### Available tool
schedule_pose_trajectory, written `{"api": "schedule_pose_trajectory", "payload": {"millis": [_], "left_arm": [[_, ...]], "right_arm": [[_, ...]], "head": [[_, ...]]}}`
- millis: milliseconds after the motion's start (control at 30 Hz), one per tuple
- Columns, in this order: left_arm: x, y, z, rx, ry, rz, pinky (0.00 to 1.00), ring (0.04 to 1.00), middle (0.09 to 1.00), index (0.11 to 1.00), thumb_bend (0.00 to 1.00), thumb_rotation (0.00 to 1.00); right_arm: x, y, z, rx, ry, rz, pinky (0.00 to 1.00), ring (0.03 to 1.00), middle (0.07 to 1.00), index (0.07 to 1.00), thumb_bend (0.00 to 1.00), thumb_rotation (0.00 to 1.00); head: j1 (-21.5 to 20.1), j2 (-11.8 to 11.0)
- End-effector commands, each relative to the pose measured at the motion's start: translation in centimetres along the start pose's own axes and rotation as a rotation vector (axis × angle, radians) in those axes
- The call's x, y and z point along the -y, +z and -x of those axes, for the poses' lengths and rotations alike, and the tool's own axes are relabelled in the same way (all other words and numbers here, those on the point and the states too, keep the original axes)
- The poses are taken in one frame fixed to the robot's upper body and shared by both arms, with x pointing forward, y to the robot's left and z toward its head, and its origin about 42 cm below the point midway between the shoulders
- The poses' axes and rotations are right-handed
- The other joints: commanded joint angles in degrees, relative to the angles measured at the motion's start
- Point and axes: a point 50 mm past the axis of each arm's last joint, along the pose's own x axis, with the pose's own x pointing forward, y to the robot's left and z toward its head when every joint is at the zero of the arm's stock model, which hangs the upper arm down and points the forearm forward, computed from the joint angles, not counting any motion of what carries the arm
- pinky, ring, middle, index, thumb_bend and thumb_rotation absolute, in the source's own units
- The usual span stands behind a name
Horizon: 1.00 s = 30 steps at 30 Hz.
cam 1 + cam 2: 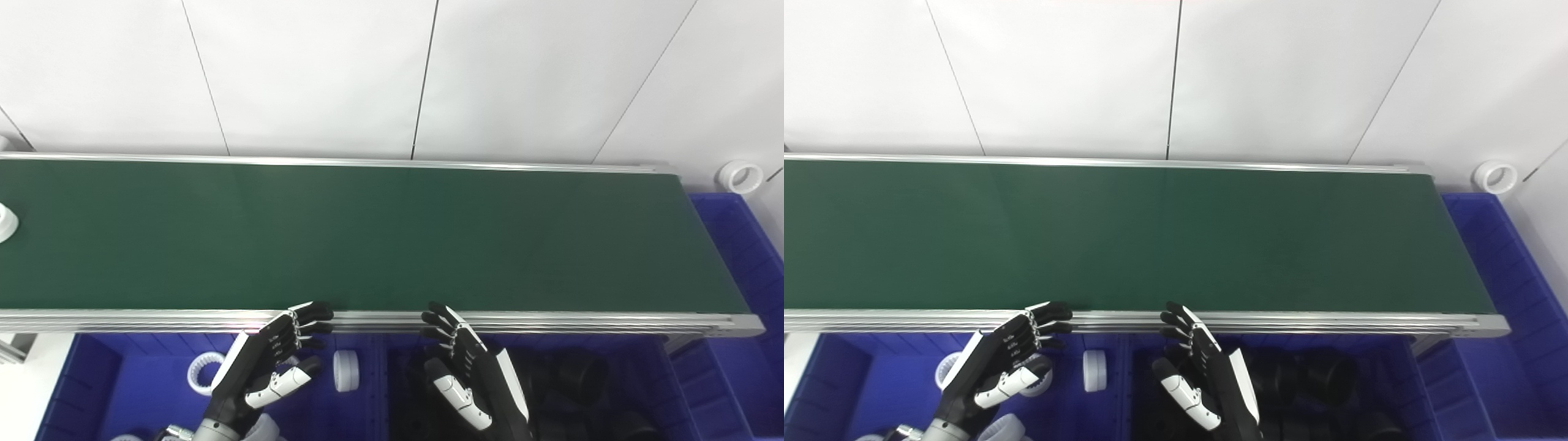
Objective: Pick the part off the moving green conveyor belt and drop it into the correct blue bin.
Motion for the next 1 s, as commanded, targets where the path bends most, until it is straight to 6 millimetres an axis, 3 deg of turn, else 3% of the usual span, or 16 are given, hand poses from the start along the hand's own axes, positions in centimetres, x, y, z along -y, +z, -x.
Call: {"api": "schedule_pose_trajectory", "payload": {"millis": [0,633,800,833,933,967], "left_arm": [[0.1,1.0,-0.6,0.072,-0.006,-0.009,0.67,0.749,0.791,0.782,0.82,0.53],[0.1,1.1,-0.4,0.063,-0.001,-0.009,0.67,0.746,0.788,0.782,0.82,0.52],[0.5,0.8,-0.4,0.062,-0.002,-0.003,0.67,0.746,0.789,0.782,0.81,0.50],[0.7,0.6,-0.5,0.062,-0.001,-0.001,0.67,0.744,0.786,0.780,0.81,0.49],[1.0,0.3,-0.6,0.059,-0.001,0.003,0.66,0.741,0.782,0.775,0.82,0.48],[1.2,0.1,-0.6,0.054,-0.005,0.004,0.66,0.741,0.782,0.774,0.83,0.48]], "right_arm": [[0.1,0.6,-0.2,0.047,-0.004,-0.004,0.70,0.797,0.850,0.885,0.60,0.74],[0.0,0.7,-0.1,0.043,-0.010,-0.011,0.71,0.799,0.849,0.885,0.61,0.74],[0.2,0.4,0.1,0.049,-0.009,-0.020,0.72,0.803,0.849,0.884,0.59,0.72],[0.4,0.2,0.2,0.047,-0.009,-0.022,0.72,0.808,0.852,0.886,0.58,0.71],[0.7,0.0,0.3,0.044,-0.007,-0.024,0.74,0.818,0.859,0.895,0.56,0.72],[0.8,-0.3,0.4,0.044,-0.003,-0.023,0.74,0.819,0.860,0.897,0.56,0.72]], "head": [[0.13,0.08],[1.45,-0.41],[6.54,-2.52],[10.41,-4.41],[11.34,-4.94],[15.11,-7.61]]}}
